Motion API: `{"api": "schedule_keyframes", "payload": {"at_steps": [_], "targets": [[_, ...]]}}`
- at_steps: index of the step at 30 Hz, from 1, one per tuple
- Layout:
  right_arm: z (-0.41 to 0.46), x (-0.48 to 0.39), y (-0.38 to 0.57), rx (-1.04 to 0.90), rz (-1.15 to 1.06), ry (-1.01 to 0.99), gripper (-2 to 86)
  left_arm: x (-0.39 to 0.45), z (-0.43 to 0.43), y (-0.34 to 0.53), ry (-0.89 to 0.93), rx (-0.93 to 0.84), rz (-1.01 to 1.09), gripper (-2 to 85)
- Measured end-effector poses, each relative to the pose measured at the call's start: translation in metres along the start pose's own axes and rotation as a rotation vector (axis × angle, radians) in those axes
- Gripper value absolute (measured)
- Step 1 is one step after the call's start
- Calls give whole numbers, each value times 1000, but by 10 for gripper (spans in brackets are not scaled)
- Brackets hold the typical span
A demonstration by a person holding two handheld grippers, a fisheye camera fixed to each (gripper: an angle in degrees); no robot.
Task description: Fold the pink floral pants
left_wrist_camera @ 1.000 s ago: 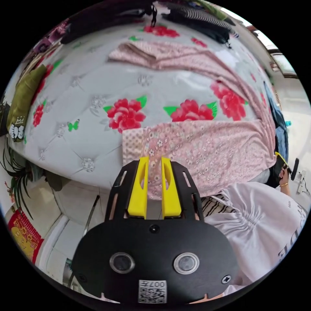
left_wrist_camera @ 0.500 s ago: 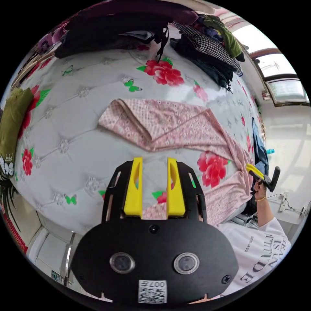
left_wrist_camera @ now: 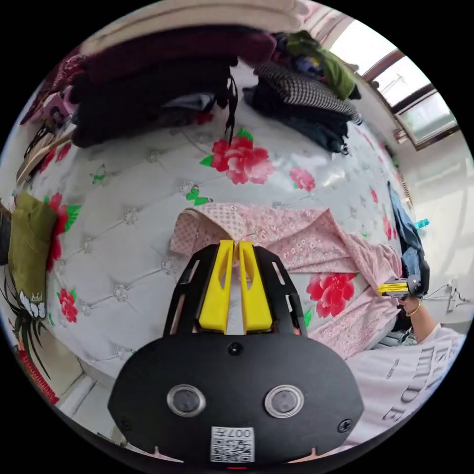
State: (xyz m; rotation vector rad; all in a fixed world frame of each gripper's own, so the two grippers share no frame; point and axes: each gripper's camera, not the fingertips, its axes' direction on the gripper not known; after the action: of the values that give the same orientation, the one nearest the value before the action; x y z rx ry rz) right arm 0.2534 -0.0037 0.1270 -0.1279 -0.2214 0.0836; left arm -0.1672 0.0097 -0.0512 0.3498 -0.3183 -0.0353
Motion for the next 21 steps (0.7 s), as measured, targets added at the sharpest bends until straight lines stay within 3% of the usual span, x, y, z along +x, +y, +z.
{"api": "schedule_keyframes", "payload": {"at_steps": [5,10,14,17,21], "targets": [[4,-4,25,-48,-57,-91,17,-61,-13,117,-16,-111,-214,5],[-48,51,47,53,96,148,25,-82,-39,195,-9,-95,-383,40],[-101,138,82,166,387,353,34,-69,-46,159,-79,-56,-287,68],[-104,190,101,99,497,397,39,-51,-34,114,-90,-38,-171,86],[-81,230,117,-7,559,333,28,-29,32,38,-147,-211,-17,117]]}}
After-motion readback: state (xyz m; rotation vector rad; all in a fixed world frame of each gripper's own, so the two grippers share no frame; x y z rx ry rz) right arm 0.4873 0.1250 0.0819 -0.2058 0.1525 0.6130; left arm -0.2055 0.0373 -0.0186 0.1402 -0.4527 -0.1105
